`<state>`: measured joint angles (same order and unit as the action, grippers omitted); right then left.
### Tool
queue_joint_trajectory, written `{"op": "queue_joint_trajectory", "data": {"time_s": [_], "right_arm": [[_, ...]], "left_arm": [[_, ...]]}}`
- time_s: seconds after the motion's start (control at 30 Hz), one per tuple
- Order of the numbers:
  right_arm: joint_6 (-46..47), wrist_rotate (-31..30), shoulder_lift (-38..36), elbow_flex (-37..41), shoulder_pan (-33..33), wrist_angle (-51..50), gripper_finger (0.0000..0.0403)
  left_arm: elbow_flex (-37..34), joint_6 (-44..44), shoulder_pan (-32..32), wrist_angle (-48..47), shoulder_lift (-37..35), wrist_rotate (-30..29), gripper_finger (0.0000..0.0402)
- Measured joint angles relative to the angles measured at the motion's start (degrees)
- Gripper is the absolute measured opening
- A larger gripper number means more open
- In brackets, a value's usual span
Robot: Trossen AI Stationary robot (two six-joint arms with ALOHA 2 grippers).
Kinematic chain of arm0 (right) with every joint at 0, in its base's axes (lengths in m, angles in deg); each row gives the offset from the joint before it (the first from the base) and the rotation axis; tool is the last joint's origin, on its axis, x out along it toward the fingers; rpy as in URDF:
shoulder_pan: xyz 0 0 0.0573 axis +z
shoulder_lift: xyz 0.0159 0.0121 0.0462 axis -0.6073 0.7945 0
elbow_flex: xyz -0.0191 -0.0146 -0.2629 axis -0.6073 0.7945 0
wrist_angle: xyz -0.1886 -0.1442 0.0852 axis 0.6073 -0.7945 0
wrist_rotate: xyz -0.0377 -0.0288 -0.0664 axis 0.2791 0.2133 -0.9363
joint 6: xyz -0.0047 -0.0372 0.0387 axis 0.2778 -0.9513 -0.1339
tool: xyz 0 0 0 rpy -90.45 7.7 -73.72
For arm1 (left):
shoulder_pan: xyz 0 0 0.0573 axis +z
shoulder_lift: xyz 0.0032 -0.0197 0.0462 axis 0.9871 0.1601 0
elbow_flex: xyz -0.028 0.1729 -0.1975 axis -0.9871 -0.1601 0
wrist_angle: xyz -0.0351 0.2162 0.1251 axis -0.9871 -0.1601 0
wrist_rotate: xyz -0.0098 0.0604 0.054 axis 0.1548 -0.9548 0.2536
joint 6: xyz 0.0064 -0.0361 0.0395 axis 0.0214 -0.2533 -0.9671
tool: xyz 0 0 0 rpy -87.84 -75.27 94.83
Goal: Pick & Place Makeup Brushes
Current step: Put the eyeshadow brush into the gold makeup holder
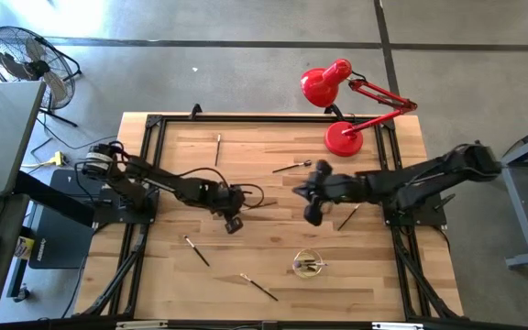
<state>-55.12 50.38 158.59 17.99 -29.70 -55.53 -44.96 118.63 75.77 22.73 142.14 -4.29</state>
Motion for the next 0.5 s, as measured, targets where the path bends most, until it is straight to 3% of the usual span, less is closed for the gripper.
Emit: {"op": "queue_joint_trajectory", "data": {"time_s": [0.17,0.5], "right_arm": [[-6.3,4.2,10.7,-11.5,-0.6,-9.7,0.0019],[-22.2,-1.1,30.5,-32.1,0.7,-25.0,0.0096]], "left_arm": [[0.0,-0.2,0.0,0.2,1.0,1.5,0.0000],[-0.1,2.6,-0.1,1.9,1.6,2.7,0.0000]]}}
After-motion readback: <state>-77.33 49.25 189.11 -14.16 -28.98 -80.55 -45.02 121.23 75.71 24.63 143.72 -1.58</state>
